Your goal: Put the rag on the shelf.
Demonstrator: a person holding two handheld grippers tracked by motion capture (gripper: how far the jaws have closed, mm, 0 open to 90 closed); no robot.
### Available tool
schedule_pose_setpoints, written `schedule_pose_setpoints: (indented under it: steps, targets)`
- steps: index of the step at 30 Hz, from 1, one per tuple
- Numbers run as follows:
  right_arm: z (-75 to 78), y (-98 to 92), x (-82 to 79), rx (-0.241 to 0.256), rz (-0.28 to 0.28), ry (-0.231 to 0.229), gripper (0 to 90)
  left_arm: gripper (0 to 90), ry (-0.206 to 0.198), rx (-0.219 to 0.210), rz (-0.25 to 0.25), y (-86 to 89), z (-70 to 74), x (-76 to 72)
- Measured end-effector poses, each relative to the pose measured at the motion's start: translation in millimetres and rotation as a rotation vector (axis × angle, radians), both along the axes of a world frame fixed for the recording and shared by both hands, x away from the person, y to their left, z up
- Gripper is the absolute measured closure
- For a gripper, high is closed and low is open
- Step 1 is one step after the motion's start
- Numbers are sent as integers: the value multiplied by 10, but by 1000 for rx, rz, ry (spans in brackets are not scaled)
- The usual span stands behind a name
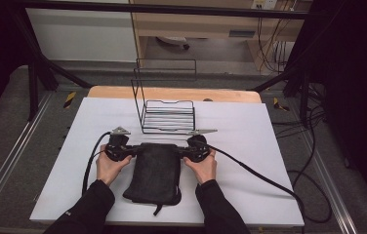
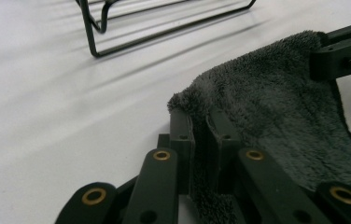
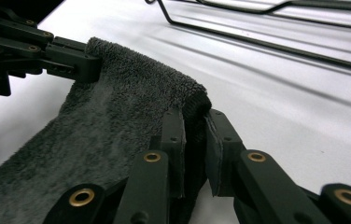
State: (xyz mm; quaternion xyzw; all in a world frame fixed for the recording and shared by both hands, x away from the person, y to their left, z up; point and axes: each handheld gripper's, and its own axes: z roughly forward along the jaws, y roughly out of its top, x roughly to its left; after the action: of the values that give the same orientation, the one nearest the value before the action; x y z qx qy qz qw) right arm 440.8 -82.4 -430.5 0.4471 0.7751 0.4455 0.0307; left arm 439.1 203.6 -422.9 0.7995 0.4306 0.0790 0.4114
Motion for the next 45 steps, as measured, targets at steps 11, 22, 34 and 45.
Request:
schedule_pose_setpoints:
  steps: [11,22,34,45]
  targets:
    - [151,-18,-143,52,18,-81,800,822,-75,-34,-13,45,210,-175]
    - [342,-70,-287,108,28,-152,805,825,-138,-89,-16,98,444,-352]
    - [535,-135,-400,139,22,-248,807,827,-227,-119,-25,74,671,-514]
    - [787,-159,-506,161,28,-332,807,827,-301,-161,-18,94,858,-621]
